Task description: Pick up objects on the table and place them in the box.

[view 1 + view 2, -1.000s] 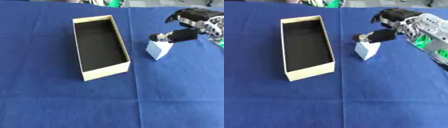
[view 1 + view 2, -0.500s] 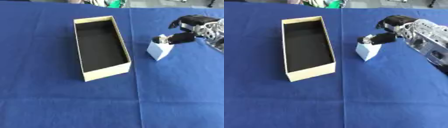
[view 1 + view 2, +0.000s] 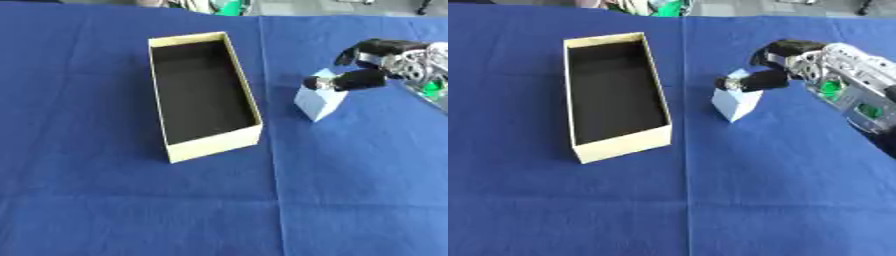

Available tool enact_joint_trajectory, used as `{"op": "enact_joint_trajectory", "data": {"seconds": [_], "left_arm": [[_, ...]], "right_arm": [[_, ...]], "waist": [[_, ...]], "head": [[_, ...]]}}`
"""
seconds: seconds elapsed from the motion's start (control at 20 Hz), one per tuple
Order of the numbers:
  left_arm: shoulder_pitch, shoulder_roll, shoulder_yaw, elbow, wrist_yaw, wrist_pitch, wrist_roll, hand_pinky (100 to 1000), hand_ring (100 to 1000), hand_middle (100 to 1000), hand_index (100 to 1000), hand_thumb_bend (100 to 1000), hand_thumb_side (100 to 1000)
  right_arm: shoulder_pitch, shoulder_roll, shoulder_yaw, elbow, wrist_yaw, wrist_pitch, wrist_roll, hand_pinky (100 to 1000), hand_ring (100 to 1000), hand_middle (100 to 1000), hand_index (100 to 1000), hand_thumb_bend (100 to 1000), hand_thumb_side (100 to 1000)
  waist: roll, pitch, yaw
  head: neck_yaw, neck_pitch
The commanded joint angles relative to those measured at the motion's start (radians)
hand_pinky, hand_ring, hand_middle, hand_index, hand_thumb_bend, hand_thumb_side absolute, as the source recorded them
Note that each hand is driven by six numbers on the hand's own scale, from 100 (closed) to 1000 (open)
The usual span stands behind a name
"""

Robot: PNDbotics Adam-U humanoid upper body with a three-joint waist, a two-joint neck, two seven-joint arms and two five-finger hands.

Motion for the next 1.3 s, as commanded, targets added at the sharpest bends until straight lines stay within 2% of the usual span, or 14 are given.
{"op": "enact_joint_trajectory", "data": {"seconds": [0.05,0.7,0.8,0.85,0.95,1.0,1.05,1.1,1.15,1.2,1.25,1.3], "left_arm": [[-0.009,0.008,0.001,-0.02,0.002,-0.001,-0.002,538,685,614,723,100,709],[-0.008,0.0,0.001,-0.02,0.004,-0.003,-0.003,538,687,615,722,100,710],[-0.007,0.001,0.0,-0.02,0.004,-0.002,-0.004,539,687,615,722,100,710],[-0.007,0.001,0.001,-0.02,0.004,-0.002,-0.004,539,688,615,722,100,710],[-0.007,0.001,0.001,-0.02,0.004,-0.002,-0.004,539,688,616,722,100,710],[-0.007,0.001,0.0,-0.02,0.004,-0.002,-0.005,539,688,616,722,100,709],[-0.007,0.001,0.0,-0.02,0.004,-0.002,-0.005,539,688,616,722,100,709],[-0.007,0.002,0.0,-0.02,0.004,-0.002,-0.005,539,688,616,722,100,709],[-0.008,0.002,0.0,-0.02,0.004,-0.002,-0.005,539,688,616,722,100,710],[-0.008,0.002,0.0,-0.02,0.004,-0.002,-0.005,539,688,616,722,100,710],[-0.009,0.001,0.0,-0.02,0.004,-0.002,-0.005,539,688,616,722,100,711],[-0.009,0.001,-0.001,-0.02,0.004,-0.002,-0.006,539,688,616,722,100,721]], "right_arm": [[-0.011,-0.007,-0.004,0.025,-0.013,0.139,0.135,742,914,862,914,545,1000],[0.006,0.036,0.0,0.124,0.021,0.108,0.1,739,916,864,913,545,1000],[0.008,0.033,0.003,0.117,0.014,0.101,0.104,734,905,847,883,485,1000],[0.009,0.029,0.002,0.107,0.009,0.1,0.105,718,876,806,837,304,1000],[0.012,0.018,-0.002,0.07,-0.006,0.103,0.1,703,836,730,772,100,989],[0.015,0.009,-0.007,0.041,-0.019,0.11,0.093,695,824,693,746,100,954],[0.018,-0.002,-0.014,0.006,-0.031,0.121,0.083,678,802,634,693,100,830],[0.022,-0.015,-0.022,-0.035,-0.042,0.133,0.067,670,793,610,667,100,775],[0.027,-0.028,-0.03,-0.071,-0.048,0.148,0.05,648,763,568,624,100,670],[0.031,-0.038,-0.039,-0.104,-0.058,0.166,0.032,646,760,565,621,100,659],[0.034,-0.045,-0.047,-0.132,-0.067,0.184,0.014,633,738,547,604,100,551],[0.036,-0.052,-0.055,-0.155,-0.078,0.199,-0.002,631,734,547,607,100,565]], "waist": [[0.011,-0.009,0.003],[0.018,0.003,0.007],[0.019,0.004,0.007],[0.019,0.004,0.007],[0.02,0.004,0.007],[0.02,0.004,0.006],[0.021,0.004,0.006],[0.021,0.003,0.006],[0.02,0.003,0.006],[0.02,0.003,0.006],[0.019,0.002,0.005],[0.019,0.001,0.005]], "head": [[-0.002,-0.011],[-0.009,-0.012],[-0.009,-0.012],[-0.009,-0.011],[-0.009,-0.011],[-0.007,-0.011],[-0.007,-0.011],[-0.006,-0.011],[-0.006,-0.011],[-0.006,-0.012],[-0.005,-0.013],[-0.005,-0.014]]}}
